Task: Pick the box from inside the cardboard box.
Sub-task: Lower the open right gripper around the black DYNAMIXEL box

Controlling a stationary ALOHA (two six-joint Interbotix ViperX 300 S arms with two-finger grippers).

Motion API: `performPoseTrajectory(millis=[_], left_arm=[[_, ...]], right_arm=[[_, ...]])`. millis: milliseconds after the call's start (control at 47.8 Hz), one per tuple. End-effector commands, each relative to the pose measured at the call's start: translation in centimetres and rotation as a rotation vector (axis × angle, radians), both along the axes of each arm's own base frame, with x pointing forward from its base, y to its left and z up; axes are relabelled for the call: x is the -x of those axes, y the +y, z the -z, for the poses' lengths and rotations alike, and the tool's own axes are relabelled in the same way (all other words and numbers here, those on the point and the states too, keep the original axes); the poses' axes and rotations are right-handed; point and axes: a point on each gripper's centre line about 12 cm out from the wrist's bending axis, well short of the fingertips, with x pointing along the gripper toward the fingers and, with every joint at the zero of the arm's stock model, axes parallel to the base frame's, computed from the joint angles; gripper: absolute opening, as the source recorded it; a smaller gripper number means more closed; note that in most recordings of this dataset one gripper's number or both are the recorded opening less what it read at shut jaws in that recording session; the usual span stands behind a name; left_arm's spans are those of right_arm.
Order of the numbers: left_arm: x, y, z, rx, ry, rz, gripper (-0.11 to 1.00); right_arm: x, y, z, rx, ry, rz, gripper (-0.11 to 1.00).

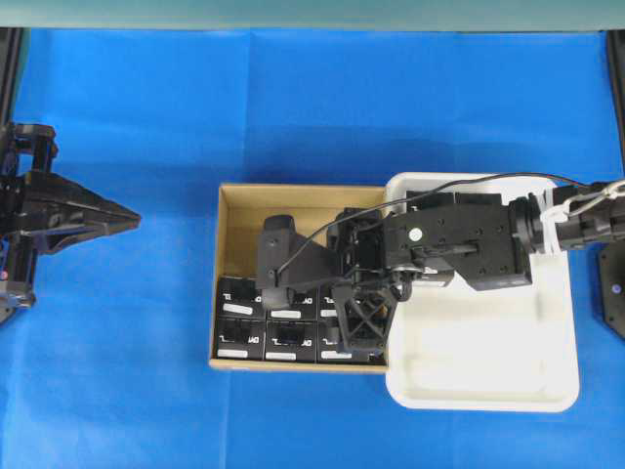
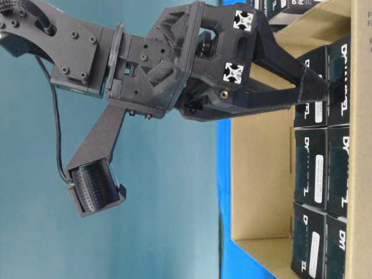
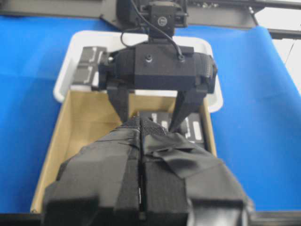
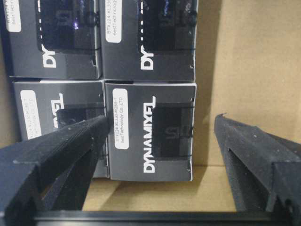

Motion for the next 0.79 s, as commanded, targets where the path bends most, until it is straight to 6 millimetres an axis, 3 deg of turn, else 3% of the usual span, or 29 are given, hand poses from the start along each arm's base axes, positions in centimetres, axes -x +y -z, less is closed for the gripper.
performPoseTrajectory(millis=[0,502,773], left_arm=[[-0.3,0.0,-0.5,0.000,-0.011,0.000,-0.06],[-0.3,0.0,-0.4,0.000,-0.011,0.000,-0.06],[-0.4,0.0,-0.4,0.000,-0.009,0.000,-0.07]], right_arm=[[-0.2,-0.5,0.2,0.003,0.000,0.006,0.97],[-0.2,-2.4,0.3,0.014,0.000,0.017,0.97],[0.1,-2.5,0.7,0.014,0.009,0.017,0.97]])
